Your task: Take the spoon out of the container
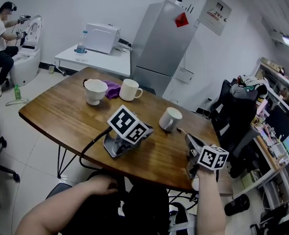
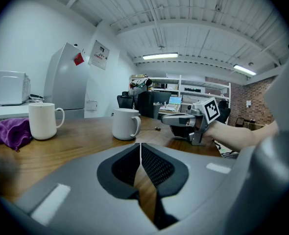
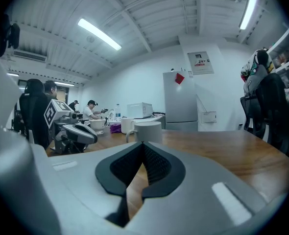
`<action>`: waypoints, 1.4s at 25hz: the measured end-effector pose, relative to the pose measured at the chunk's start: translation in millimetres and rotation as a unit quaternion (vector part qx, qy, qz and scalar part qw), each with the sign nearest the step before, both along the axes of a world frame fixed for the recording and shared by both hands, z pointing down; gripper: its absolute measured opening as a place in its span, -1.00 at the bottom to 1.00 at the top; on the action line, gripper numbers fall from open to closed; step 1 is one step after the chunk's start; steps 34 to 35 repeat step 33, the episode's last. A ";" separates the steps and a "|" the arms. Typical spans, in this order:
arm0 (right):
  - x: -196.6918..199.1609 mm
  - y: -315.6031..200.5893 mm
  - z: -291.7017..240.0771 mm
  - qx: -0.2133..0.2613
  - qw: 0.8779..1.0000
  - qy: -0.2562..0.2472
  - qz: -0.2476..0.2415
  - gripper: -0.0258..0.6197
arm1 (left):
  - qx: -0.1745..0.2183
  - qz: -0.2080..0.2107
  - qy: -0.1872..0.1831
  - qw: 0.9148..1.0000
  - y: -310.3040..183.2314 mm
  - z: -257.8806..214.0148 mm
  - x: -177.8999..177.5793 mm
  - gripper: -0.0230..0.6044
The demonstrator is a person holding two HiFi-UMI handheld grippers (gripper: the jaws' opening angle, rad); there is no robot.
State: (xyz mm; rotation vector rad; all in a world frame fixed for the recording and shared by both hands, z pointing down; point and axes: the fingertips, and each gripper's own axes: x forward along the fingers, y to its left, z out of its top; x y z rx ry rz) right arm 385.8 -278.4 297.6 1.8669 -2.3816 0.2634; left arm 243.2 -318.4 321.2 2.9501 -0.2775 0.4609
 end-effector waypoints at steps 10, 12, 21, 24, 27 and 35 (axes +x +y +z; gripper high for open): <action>-12.0 -2.0 -3.9 0.004 1.000 0.002 -0.013 -0.92 | 0.002 0.002 0.000 1.000 -0.6 -3.2 -9.6 -0.89; -14.3 -3.9 -2.1 0.004 1.000 0.002 -0.015 -0.92 | 0.001 0.000 -0.001 1.000 -1.7 -1.3 -11.7 -0.89; -12.7 -2.6 -1.3 0.001 1.000 0.002 -0.013 -0.92 | -0.002 0.000 0.002 1.000 -0.4 -1.1 -9.8 -0.89; -10.7 -0.8 -1.4 0.002 1.000 0.002 -0.012 -0.92 | 0.000 0.000 0.002 1.000 1.0 -1.9 -7.8 -0.89; -10.1 -0.2 -2.8 0.002 1.000 0.001 -0.012 -0.92 | 0.000 0.000 0.001 1.000 1.4 -3.1 -7.0 -0.89; -6.4 2.0 1.4 -0.003 1.000 -0.002 -0.009 -0.92 | -0.005 0.003 -0.002 1.000 3.2 -0.4 -3.6 -0.89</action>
